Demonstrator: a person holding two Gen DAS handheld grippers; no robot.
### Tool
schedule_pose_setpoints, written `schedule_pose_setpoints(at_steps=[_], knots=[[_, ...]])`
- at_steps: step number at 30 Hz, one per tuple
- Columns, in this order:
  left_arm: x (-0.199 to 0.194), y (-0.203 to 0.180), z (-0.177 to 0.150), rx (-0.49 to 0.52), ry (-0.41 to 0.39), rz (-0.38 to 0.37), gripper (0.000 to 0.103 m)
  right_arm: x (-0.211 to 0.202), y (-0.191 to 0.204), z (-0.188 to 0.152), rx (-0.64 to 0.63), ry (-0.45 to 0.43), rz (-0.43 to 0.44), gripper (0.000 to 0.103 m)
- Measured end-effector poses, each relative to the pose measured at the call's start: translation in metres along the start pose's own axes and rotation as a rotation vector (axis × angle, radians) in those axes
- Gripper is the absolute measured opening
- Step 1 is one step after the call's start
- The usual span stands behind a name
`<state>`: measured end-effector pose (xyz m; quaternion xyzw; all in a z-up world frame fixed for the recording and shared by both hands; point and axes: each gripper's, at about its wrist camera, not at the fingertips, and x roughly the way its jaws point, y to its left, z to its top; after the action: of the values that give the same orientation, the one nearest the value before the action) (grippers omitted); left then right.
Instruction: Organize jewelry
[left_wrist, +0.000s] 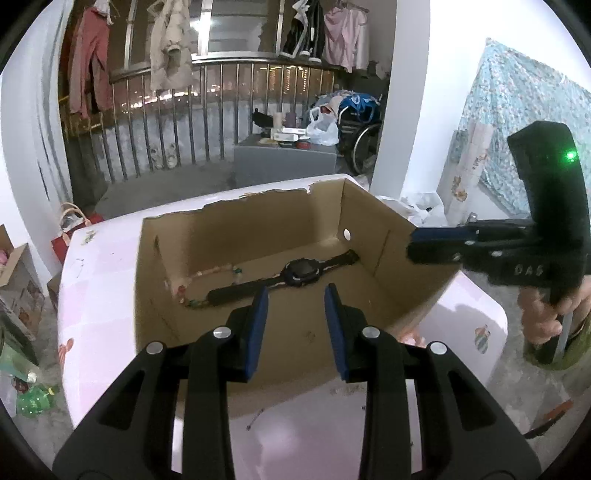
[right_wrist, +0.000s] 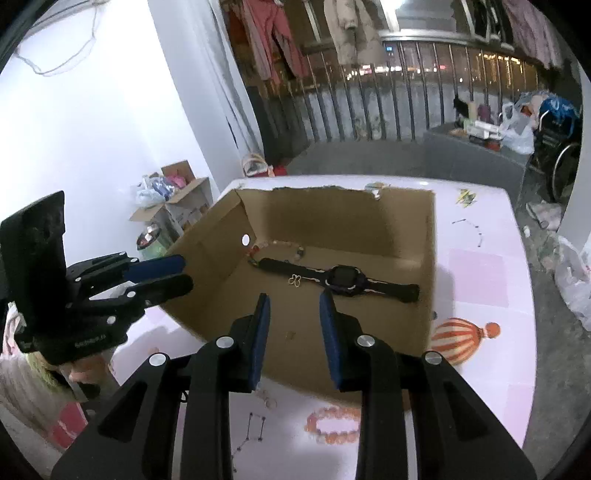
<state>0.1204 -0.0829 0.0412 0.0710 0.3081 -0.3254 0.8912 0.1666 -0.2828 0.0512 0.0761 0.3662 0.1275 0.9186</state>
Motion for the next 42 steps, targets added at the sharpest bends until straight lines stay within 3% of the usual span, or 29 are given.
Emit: schedule_pose_setpoints(at_steps=[9,15,20,27,36,42], knots=[[-0.047,-0.006,-0.035,0.013,-0.037,-0.009,0.03,-0.049,-0.008,-0.038,0.013,-0.039,-0.079,0.028],[-0.049,-0.01,-0.063,0.006,0.002,-0.007,0.03,-0.051,-0.016,-0.072,0.077,-0.002,-0.093,0.028],[-0.027,-0.014,-0.086,-0.023,0.067,-0.01,0.03,-0.022,-0.007,-0.101,0.119,0.075,-0.037,0.028],[0.01,-0.02,-0.11,0.001,0.141,-0.003,0.03,0.029,0.015,-0.114,0.009,0.152,-0.013,0.028],[0.038,-0.027,-0.108,0.057,0.159,-0.041,0.029,0.067,0.029,-0.11,-0.146,0.186,-0.013,0.027],[0.052,-0.024,-0.106,0.035,0.175,-0.057,0.029,0.079,0.032,-0.105,-0.218,0.203,-0.007,0.027]])
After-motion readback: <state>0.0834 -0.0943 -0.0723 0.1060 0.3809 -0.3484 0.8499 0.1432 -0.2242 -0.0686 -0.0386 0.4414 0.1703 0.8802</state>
